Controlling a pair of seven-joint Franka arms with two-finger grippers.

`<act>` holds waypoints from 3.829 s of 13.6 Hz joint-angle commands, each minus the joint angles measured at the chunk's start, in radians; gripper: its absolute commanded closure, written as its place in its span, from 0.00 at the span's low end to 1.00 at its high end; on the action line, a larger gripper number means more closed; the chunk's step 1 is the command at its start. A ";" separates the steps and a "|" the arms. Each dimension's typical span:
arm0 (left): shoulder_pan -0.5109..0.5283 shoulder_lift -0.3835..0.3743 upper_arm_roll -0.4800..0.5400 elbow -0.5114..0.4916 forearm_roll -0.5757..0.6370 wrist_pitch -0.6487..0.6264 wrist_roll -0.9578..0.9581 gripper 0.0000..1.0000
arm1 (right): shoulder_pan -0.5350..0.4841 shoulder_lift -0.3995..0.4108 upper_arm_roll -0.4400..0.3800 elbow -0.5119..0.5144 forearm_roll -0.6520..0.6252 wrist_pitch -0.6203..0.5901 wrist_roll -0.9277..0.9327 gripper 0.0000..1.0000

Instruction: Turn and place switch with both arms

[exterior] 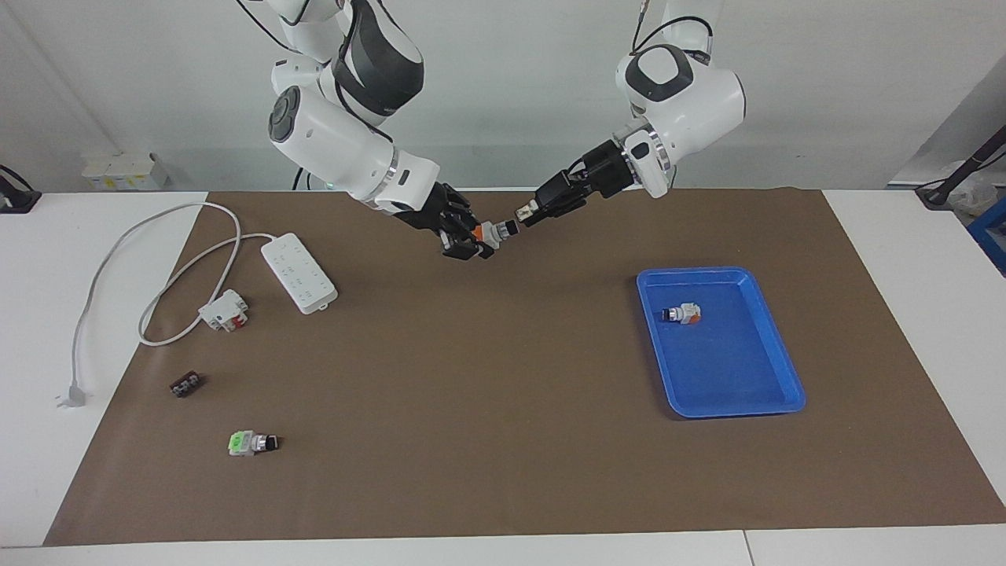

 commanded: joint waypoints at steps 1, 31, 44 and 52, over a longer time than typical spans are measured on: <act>-0.022 -0.002 0.007 -0.010 -0.020 0.038 -0.022 0.64 | 0.006 -0.032 0.002 -0.039 0.033 0.041 0.016 1.00; -0.035 0.032 0.007 0.017 -0.008 0.092 -0.123 1.00 | 0.011 -0.062 0.000 -0.098 0.033 0.078 0.014 1.00; -0.037 0.032 0.007 0.020 -0.003 0.139 -0.910 1.00 | 0.012 -0.063 0.000 -0.101 0.033 0.076 0.016 1.00; -0.035 0.033 -0.008 0.017 -0.003 0.194 -1.180 1.00 | 0.012 -0.071 0.000 -0.117 0.032 0.078 0.016 1.00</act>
